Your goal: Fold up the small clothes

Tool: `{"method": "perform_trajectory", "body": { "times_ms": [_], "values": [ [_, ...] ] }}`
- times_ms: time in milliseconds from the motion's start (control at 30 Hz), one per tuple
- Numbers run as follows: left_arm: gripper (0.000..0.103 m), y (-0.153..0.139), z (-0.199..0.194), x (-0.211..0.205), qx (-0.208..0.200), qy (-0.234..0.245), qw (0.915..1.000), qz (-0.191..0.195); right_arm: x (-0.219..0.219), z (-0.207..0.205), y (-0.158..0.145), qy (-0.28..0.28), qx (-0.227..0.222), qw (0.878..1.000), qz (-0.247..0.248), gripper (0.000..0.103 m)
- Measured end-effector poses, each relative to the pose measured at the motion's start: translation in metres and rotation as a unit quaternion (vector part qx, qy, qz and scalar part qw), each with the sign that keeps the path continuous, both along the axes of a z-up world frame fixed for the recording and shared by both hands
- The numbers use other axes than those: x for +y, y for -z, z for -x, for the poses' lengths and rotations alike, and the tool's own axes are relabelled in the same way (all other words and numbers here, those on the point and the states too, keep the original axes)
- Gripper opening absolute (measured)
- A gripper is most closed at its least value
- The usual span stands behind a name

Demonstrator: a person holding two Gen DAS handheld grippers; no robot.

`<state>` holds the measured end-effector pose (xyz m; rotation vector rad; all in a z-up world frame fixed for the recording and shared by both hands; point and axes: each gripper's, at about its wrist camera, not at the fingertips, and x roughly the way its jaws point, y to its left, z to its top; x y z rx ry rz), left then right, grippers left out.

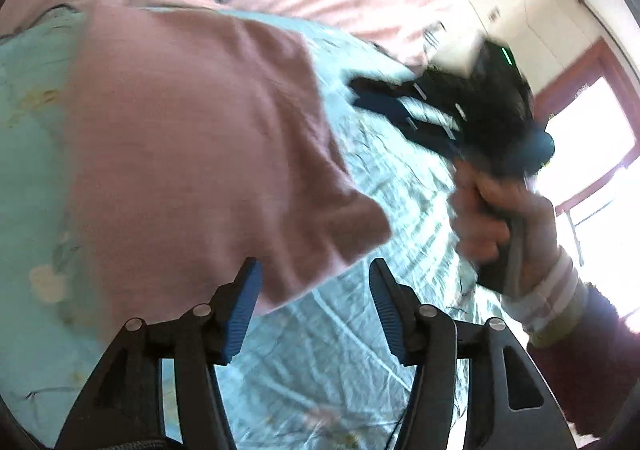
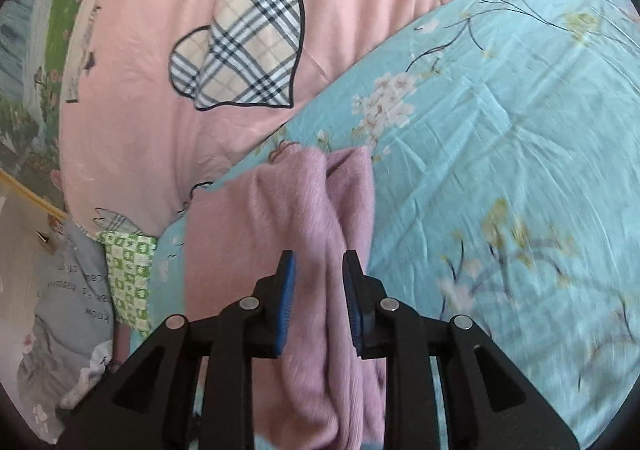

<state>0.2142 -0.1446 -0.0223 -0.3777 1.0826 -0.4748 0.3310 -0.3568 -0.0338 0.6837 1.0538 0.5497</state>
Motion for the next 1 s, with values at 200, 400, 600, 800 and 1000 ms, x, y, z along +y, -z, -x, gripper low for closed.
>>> {"method": "perform_trajectory", "body": {
  "times_ms": [200, 400, 600, 800, 1000],
  "values": [
    [0.059, -0.008, -0.008, 0.07, 0.002, -0.101, 0.9949, 0.0, 0.012, 0.036, 0.005, -0.031, 0.018, 0.999, 0.007, 0.035],
    [0.061, 0.001, -0.039, 0.118, 0.022, -0.161, 0.9868, 0.001, 0.032, 0.036, 0.014, -0.038, 0.027, 0.999, 0.007, 0.036],
    [0.061, 0.02, -0.055, 0.119, 0.041, -0.168, 0.9849, 0.004, 0.047, 0.026, 0.025, -0.046, 0.037, 0.998, 0.027, 0.027],
    [0.062, 0.026, -0.068, 0.107, 0.045, -0.164, 0.9851, -0.022, 0.037, 0.011, -0.015, -0.036, -0.019, 0.999, 0.02, 0.008],
    [0.071, 0.048, -0.071, 0.105, 0.071, -0.17, 0.9826, -0.021, 0.044, -0.004, 0.008, -0.066, 0.0, 0.993, 0.098, 0.008]
  ]
}}
